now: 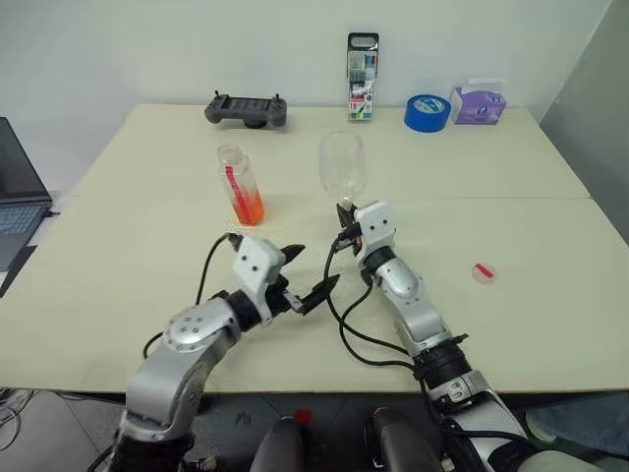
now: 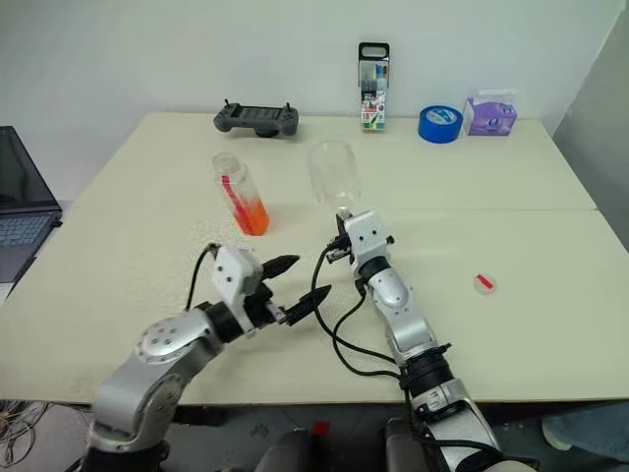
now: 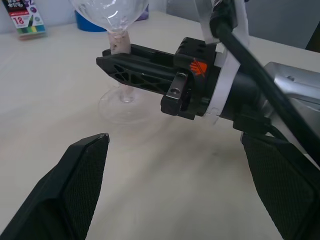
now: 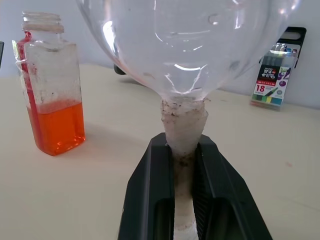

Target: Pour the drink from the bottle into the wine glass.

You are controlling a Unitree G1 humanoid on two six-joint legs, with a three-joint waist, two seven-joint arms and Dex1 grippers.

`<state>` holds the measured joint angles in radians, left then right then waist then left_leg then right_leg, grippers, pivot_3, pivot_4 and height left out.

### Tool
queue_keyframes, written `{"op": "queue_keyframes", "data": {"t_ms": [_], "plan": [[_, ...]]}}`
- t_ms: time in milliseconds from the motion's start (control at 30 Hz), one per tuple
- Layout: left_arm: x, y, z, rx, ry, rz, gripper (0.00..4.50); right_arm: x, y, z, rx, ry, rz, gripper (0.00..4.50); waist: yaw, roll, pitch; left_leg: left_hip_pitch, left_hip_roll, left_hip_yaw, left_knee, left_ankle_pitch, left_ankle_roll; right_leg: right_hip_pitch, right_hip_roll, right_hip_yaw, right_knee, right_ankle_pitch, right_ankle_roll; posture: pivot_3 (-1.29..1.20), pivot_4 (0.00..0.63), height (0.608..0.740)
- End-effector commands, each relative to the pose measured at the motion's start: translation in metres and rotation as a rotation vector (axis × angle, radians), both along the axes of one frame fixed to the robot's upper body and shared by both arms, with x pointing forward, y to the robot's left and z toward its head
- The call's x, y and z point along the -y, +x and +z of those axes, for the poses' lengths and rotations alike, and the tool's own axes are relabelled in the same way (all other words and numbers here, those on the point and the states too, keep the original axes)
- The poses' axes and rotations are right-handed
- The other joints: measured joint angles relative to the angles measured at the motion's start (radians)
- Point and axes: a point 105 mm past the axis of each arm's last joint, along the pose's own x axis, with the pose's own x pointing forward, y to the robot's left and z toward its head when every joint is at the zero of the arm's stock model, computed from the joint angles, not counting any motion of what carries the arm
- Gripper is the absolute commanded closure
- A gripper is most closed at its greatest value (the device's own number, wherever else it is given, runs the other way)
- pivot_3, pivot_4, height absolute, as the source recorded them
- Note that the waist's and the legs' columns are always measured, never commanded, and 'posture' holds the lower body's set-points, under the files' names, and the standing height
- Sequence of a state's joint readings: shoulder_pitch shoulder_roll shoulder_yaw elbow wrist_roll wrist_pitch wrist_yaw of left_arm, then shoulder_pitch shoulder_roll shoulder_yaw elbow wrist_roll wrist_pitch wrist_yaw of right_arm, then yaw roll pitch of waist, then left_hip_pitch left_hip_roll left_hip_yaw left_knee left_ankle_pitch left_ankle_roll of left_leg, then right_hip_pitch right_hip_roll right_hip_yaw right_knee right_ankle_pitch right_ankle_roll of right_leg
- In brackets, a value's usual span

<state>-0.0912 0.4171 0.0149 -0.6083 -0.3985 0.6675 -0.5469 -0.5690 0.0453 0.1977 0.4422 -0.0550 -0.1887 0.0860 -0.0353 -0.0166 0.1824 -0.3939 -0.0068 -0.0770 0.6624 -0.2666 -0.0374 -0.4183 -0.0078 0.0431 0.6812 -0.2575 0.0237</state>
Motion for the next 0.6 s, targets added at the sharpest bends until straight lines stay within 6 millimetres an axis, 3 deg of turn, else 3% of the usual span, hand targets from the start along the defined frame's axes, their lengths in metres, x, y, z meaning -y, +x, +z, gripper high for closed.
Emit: {"op": "queue_keyframes", "data": {"t_ms": [33,267,600], "plan": [[-0.004,-0.005,0.014,0.035,-0.011,0.028,0.00,-0.005,0.000,0.005,0.055,0.024,-0.001,4.34,0.003,0.000,0.000,0.000,0.000,0.000,0.000,0.000,0.000,0.000,0.001,0.000,0.000,0.000,0.000,0.00,0.150,0.740],[-0.003,-0.001,0.017,0.033,-0.018,0.053,0.00,-0.006,0.002,-0.032,-0.057,0.021,0.000,4.34,0.002,0.000,0.000,0.001,0.000,0.001,0.000,0.000,0.000,0.000,0.001,0.000,0.000,0.000,0.000,0.00,0.150,0.740],[-0.001,0.006,0.012,0.031,-0.001,0.049,0.00,0.004,-0.005,-0.050,-0.108,-0.025,0.030,4.34,0.002,0.000,0.000,0.013,0.001,0.000,-0.002,0.000,0.000,0.012,0.003,0.000,-0.002,-0.001,0.000,0.00,0.150,0.740]]}}
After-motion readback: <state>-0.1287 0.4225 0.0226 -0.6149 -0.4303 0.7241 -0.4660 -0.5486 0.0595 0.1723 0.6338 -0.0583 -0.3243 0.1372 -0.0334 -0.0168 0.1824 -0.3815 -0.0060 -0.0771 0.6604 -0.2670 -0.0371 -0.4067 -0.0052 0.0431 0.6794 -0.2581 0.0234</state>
